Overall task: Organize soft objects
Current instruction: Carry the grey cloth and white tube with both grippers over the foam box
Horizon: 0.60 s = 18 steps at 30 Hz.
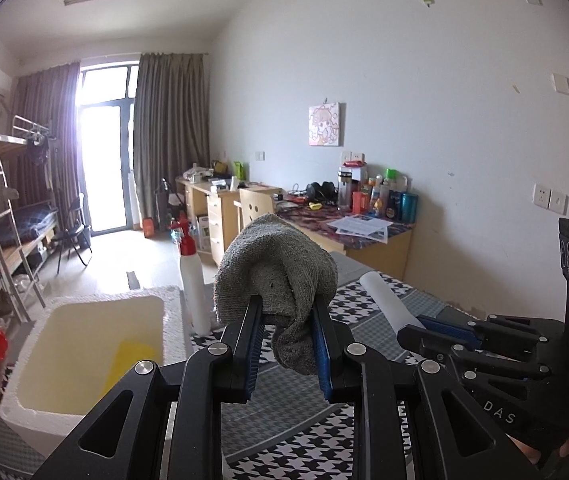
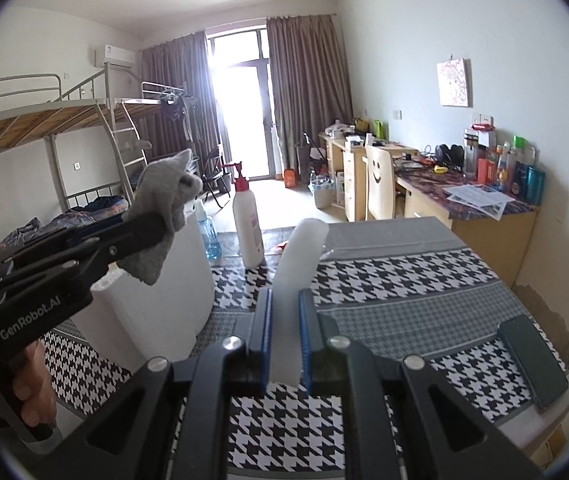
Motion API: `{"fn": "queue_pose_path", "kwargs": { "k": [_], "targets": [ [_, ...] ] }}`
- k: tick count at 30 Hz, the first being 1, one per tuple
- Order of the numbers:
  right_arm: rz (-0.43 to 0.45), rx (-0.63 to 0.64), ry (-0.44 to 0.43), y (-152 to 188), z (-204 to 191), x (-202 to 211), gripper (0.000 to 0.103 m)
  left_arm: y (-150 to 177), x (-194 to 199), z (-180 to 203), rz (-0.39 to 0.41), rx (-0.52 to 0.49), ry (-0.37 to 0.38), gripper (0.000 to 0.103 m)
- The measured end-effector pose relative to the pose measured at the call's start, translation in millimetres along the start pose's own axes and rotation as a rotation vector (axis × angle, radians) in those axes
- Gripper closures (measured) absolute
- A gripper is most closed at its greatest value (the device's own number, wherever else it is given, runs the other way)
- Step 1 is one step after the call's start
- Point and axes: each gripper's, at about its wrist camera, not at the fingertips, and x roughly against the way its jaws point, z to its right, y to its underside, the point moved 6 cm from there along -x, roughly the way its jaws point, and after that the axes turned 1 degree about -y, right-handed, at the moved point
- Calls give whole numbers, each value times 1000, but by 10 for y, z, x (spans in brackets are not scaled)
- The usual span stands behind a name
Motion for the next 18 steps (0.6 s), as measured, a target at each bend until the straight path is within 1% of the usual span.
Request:
{"fn": "queue_pose_path", "kwargs": {
  "k": [4,8,18],
  "targets": [
    [13,13,-12,-70,-47,4,87,-72,29,-50,9,6,-14,78],
    [27,31,-30,-143,-124,12,87,-132,68,-152,23,17,-47,78],
    [44,71,-77,-290,-329,-61,87,-189,105,-360,38,36,-106,78]
  ]
}}
